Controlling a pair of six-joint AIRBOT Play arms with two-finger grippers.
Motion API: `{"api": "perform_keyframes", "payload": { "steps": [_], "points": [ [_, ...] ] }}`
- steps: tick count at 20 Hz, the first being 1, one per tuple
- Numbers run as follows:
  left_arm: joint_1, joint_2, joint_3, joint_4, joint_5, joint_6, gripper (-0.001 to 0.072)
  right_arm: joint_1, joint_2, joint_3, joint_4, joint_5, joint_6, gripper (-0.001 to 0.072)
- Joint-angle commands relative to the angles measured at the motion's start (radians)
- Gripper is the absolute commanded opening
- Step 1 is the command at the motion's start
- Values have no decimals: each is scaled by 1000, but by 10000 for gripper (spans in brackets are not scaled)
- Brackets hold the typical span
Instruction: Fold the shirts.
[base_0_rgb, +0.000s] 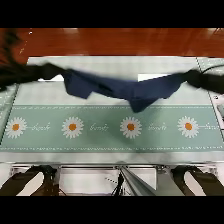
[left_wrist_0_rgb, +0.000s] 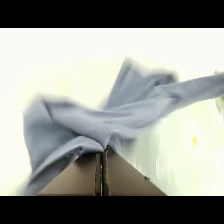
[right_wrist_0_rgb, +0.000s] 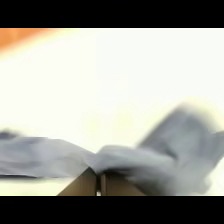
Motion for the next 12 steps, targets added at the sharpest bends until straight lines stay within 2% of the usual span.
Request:
{"api": "perform_keyframes", "payload": {
  "steps": [1,5,9,12],
  "points": [
    [84,133,232,0,5,-21,17,-85,98,226,-4,3,0,25],
    [155,212,456,24,5,-33,17,-127,110,443,-3,-6,24,25],
    [175,269,637,212,3,-99,17,-127,110,610,-3,-45,56,25],
    [175,319,694,333,-9,-153,17,-127,110,695,-35,-9,110,25]
  ]
}}
